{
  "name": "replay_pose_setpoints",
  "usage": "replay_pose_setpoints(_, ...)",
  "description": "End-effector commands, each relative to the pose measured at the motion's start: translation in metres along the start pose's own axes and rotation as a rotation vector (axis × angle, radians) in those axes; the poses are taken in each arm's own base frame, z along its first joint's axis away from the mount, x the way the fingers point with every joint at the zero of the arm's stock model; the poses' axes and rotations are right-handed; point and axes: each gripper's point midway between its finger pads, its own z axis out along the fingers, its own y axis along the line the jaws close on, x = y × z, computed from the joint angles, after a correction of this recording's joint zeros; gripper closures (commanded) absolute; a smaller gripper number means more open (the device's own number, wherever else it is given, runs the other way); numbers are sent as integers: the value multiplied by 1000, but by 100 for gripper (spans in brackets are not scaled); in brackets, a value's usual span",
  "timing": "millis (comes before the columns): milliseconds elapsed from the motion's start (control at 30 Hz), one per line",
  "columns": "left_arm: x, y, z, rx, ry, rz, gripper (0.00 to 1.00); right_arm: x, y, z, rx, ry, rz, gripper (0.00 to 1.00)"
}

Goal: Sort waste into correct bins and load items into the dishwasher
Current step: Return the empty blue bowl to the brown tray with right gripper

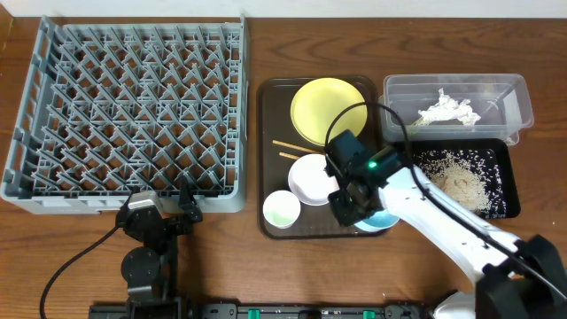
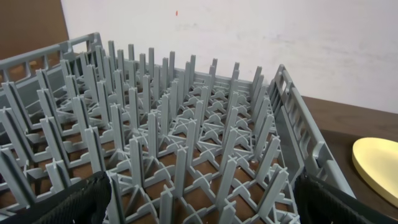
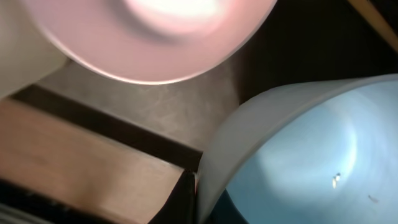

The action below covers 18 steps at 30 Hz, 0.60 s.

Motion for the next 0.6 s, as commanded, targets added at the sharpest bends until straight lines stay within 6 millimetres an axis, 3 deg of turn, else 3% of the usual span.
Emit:
replay_pose_setpoints(0, 17, 5, 2, -20, 45, 15, 5, 1, -6, 16, 47, 22, 10, 99)
replay_pose_setpoints(167, 17, 5, 2, -20, 45, 15, 5, 0, -5, 23, 49, 33, -15, 98)
replay_pose_setpoints(233, 17, 5, 2, -20, 45, 15, 5, 1, -3, 24, 49, 37, -38, 83)
replay_pose_setpoints(400, 17, 5, 2, -20, 45, 15, 5, 1, 6, 23, 1, 43, -46, 76)
replay_pose_setpoints(567, 17, 5, 2, -20, 45, 15, 5, -16, 24, 1, -79, -8, -58, 74)
